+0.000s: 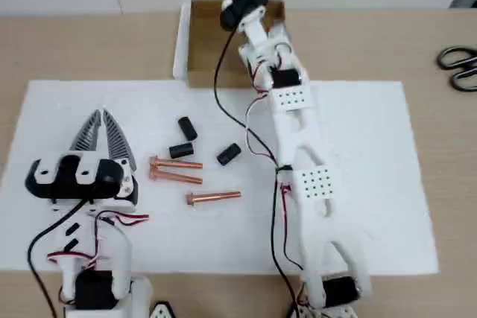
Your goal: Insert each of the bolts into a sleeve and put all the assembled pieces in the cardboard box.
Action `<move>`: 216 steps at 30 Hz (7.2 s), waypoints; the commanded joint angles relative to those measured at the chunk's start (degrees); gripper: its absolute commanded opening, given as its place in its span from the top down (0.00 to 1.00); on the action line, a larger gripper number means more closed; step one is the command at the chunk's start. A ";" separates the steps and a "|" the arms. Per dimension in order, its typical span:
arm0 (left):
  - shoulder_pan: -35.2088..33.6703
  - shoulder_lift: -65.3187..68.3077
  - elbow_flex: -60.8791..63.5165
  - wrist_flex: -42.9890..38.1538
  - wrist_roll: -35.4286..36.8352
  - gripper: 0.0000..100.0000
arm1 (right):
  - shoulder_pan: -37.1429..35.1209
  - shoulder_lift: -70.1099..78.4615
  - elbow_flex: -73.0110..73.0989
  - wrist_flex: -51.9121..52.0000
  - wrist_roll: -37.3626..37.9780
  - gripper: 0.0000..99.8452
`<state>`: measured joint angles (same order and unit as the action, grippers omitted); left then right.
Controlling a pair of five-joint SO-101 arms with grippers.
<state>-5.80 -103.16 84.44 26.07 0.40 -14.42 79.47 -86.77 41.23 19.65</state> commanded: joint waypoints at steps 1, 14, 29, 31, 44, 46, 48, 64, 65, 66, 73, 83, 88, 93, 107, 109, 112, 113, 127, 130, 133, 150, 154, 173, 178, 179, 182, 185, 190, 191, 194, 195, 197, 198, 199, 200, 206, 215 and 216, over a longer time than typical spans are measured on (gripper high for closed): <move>-0.18 -0.62 -0.22 -0.09 0.26 0.98 | -0.22 -1.45 -9.85 7.25 -5.89 0.79; -0.18 -0.62 -0.22 0.00 0.26 0.98 | -8.48 -24.22 -9.58 43.65 -13.01 0.79; -0.18 -0.62 -0.22 5.98 0.26 0.98 | -20.26 -25.01 -8.97 54.73 -17.85 0.79; -0.62 -0.62 -0.31 6.51 0.26 0.98 | -22.37 -25.01 -5.80 54.73 -17.85 0.79; -12.92 -0.62 -0.31 9.23 0.26 0.98 | -26.24 -24.92 6.15 54.64 -24.09 0.79; -12.75 -0.62 -0.40 9.23 0.26 0.98 | -26.24 -24.40 7.56 54.64 -24.09 0.79; -12.75 -0.62 -0.40 9.23 0.26 0.98 | -26.24 -23.34 8.79 54.64 -24.18 0.79; -12.75 -0.62 -0.40 9.23 0.26 0.98 | -25.45 -11.74 9.23 50.51 -24.26 0.79; -12.75 -0.62 -0.40 9.23 0.26 0.98 | -25.27 -11.65 9.23 49.19 -24.26 0.79; -12.75 -0.62 -0.40 9.23 0.26 0.98 | -25.10 -11.65 9.23 47.69 -24.26 0.79; -12.75 -0.62 -0.48 9.23 0.26 0.98 | -24.57 -11.47 9.23 42.77 -24.26 0.79; -12.75 -0.62 -0.40 9.23 0.26 0.98 | -24.84 -11.30 9.41 44.97 -24.26 0.82; -12.75 -0.62 -0.40 9.23 0.26 0.98 | -24.57 -11.38 9.41 47.43 -24.26 0.97; -12.75 -0.62 -0.40 9.14 0.26 0.98 | -24.57 -11.82 8.79 46.81 -24.26 0.99; -12.57 -0.44 -0.66 11.34 8.09 0.98 | -22.20 -21.49 -9.23 55.69 -23.74 1.00; -12.57 -0.35 -0.57 13.36 8.88 0.98 | -22.11 -25.71 -7.91 55.78 -23.74 1.00; -12.57 -0.35 -0.57 15.56 8.88 0.98 | -21.76 -32.31 -2.64 56.40 -23.65 1.00; -12.57 -0.35 -0.57 15.82 8.88 0.98 | -21.76 -34.95 0.26 56.48 -23.65 1.00; 1.41 -0.18 0.48 16.53 9.58 0.98 | -20.79 -71.25 66.81 48.66 -23.91 1.00; 3.34 -0.18 1.98 19.25 12.40 0.98 | -20.26 -75.74 74.29 40.57 -26.90 0.99; 3.43 -0.18 2.24 21.71 13.98 0.98 | -20.26 -80.48 83.34 32.22 -29.80 0.99; 3.78 -0.18 -7.78 29.10 14.07 0.97 | -5.76 -134.64 154.11 -19.47 -29.98 1.00; 4.57 -0.18 -12.97 34.37 14.15 0.97 | 0.48 -148.62 163.60 -20.79 -29.89 1.00; 4.48 38.51 -51.12 54.07 24.79 0.97 | 7.43 -183.16 183.21 -4.44 -30.07 1.00; 4.57 55.56 -58.15 60.22 40.44 0.97 | 7.16 -183.16 183.21 -4.44 -29.98 1.00; 4.57 58.46 -59.91 61.63 43.16 0.97 | 7.16 -183.08 183.21 -4.44 -29.98 1.00; 4.66 65.32 -65.19 66.37 50.37 0.98 | 7.34 -183.08 183.21 -4.35 -29.98 1.00; 4.75 69.80 -67.47 68.22 56.53 0.98 | 7.25 -183.08 183.21 -4.35 -29.98 1.00; 9.14 75.25 -66.68 67.87 57.32 0.98 | 7.34 -182.55 183.21 -4.26 -29.98 1.00; 11.34 76.22 -66.68 68.13 57.32 0.97 | 7.34 -182.55 183.21 -4.26 -29.98 1.00; 15.03 77.01 -67.03 67.78 57.93 0.97 | 7.34 -182.46 183.21 -4.26 -29.98 1.00; 14.95 76.57 -67.91 67.16 59.52 0.98 | 7.34 -182.46 183.21 -4.09 -29.98 1.00; 14.15 76.57 -68.79 65.41 63.82 0.98 | 7.34 -182.46 183.21 -2.51 -29.98 1.00; 13.36 76.84 -68.18 63.65 66.73 0.98 | 7.34 -182.46 183.21 -1.36 -29.98 1.00; 12.66 77.27 -67.38 61.98 69.71 0.98 | 7.34 -182.46 183.21 -0.31 -29.98 1.00; 12.22 77.98 -66.42 60.13 72.44 0.98 | 7.43 -182.64 183.21 0.66 -29.98 1.00; 12.13 86.07 -61.05 52.57 75.87 0.98 | 7.52 -182.90 183.21 1.71 -29.98 1.00; 15.21 96.88 -61.14 53.19 77.80 0.97 | 7.52 -182.55 183.21 1.71 -29.98 1.00; 16.26 97.05 -61.23 53.19 77.89 0.97 | 7.52 -182.55 183.21 1.71 -29.98 1.00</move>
<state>8.26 -6.46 23.34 80.04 77.58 -6.86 -102.42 96.18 42.90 -10.51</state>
